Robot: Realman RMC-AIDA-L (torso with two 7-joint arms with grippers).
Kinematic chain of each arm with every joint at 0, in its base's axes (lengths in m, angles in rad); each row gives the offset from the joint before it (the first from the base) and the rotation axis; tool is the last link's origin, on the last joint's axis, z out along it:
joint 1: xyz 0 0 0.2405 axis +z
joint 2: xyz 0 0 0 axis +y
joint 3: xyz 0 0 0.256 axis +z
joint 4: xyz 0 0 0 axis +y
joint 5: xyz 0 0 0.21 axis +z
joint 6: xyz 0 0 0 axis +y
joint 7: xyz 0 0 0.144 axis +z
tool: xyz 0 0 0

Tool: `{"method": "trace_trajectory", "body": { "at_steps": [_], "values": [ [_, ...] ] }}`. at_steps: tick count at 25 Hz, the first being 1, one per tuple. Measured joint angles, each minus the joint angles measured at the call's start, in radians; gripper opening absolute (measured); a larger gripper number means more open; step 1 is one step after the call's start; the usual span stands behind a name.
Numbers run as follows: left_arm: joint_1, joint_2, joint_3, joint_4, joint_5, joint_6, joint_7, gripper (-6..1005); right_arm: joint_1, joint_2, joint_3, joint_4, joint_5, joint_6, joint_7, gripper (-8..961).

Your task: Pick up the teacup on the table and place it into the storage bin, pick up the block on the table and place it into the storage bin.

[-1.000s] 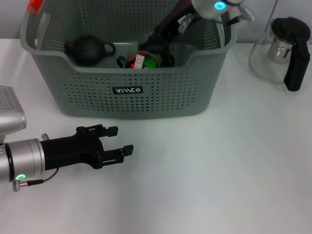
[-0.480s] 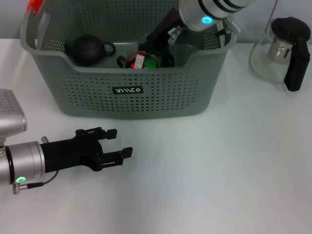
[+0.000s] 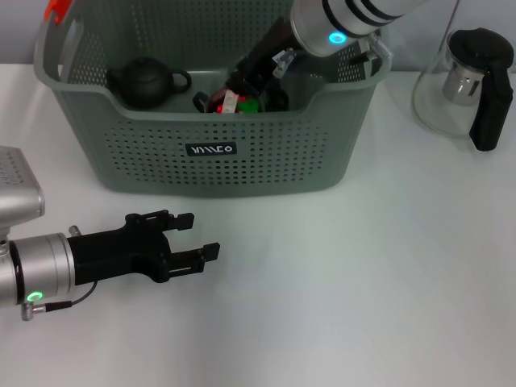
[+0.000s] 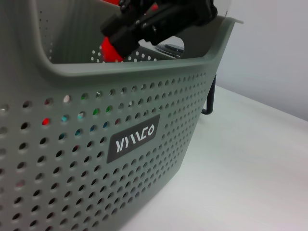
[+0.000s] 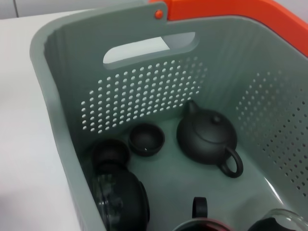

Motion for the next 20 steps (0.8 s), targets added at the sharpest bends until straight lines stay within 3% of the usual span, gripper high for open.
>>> {"method": "trace_trajectory", "body": {
  "at_steps": [4, 9, 12, 16, 18, 20],
  "values": [
    [0.000, 0.000, -0.001, 0.000, 0.000, 0.000, 0.000, 730, 0.000, 0.000, -0.011, -0.003, 0.000, 0.009, 0.008, 284],
    [0.001, 0.000, -0.007, 0.002, 0.000, 0.000, 0.000, 729, -0.049, -0.004, 0.001, -0.123, 0.033, -0.048, 0.004, 475],
    [0.001, 0.000, -0.009, 0.004, -0.003, 0.000, -0.001, 728, -0.187, -0.008, 0.012, -0.387, 0.130, -0.173, -0.013, 481],
    [-0.011, 0.004, -0.009, 0.001, -0.013, -0.016, -0.002, 728, -0.460, -0.011, 0.077, -0.781, 0.333, -0.309, -0.097, 485],
    [-0.014, 0.005, -0.010, 0.001, -0.021, -0.025, -0.002, 727, -0.591, -0.013, 0.128, -0.877, 0.475, -0.374, -0.211, 482],
    [-0.018, 0.007, -0.011, 0.000, -0.054, -0.037, -0.014, 727, -0.702, -0.015, 0.180, -0.891, 0.603, -0.464, -0.366, 479]
  ]
}}
